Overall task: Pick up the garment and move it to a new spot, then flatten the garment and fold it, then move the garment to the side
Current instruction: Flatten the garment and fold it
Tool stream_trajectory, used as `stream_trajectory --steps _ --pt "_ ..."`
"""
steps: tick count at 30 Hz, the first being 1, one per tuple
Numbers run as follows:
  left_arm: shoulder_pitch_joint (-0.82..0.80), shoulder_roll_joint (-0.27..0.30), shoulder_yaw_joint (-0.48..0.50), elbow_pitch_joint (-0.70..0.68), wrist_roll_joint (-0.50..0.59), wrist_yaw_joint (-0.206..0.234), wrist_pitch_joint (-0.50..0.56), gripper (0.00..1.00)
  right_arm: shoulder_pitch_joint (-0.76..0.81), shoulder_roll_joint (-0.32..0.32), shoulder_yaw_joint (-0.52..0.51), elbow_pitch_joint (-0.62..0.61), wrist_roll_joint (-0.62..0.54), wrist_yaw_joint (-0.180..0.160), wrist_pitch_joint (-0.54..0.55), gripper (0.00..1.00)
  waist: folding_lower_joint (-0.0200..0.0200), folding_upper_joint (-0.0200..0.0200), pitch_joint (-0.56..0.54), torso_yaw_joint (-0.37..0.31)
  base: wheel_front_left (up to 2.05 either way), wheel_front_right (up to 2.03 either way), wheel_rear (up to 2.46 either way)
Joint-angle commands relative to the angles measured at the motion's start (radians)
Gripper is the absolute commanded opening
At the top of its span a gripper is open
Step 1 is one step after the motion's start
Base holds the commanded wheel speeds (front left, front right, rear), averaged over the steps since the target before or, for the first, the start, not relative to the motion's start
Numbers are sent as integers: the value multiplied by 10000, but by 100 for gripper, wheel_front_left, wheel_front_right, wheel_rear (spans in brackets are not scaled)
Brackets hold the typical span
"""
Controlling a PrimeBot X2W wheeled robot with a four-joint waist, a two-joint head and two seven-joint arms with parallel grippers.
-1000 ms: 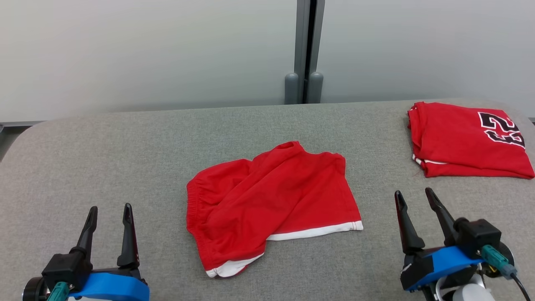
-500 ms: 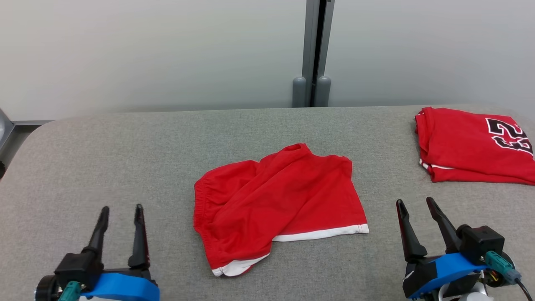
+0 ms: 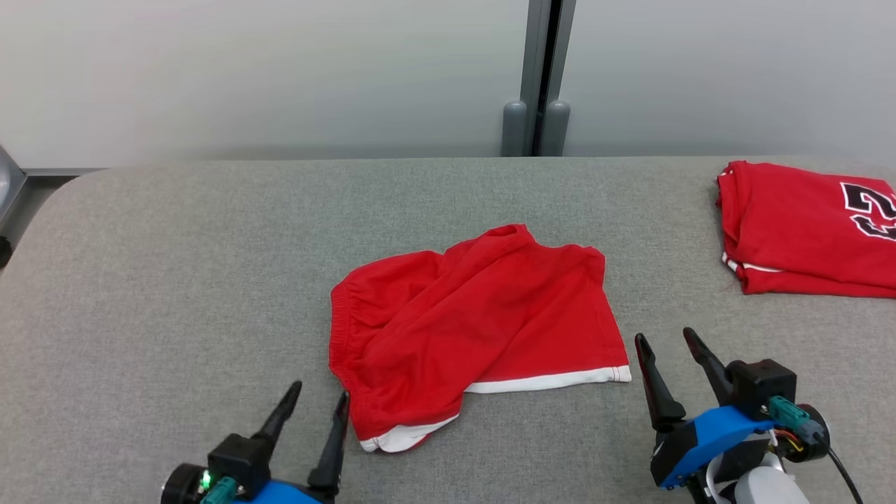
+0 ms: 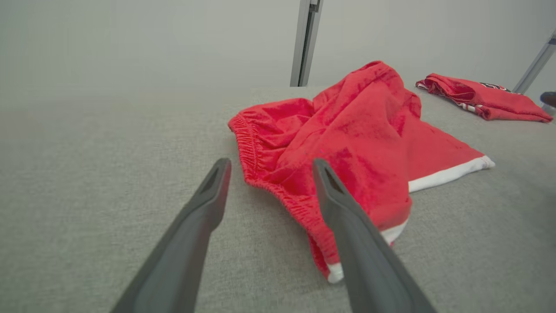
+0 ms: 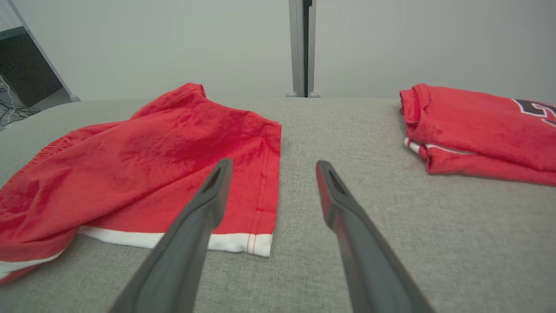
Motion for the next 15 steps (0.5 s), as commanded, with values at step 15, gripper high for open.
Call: stream_trajectory --steps 15 --pt "-821 352 -2733 1353 -1438 -17 -32 100 -1740 -10 791 3560 186 1 -749 100 -1 0 642 170 0 0 0"
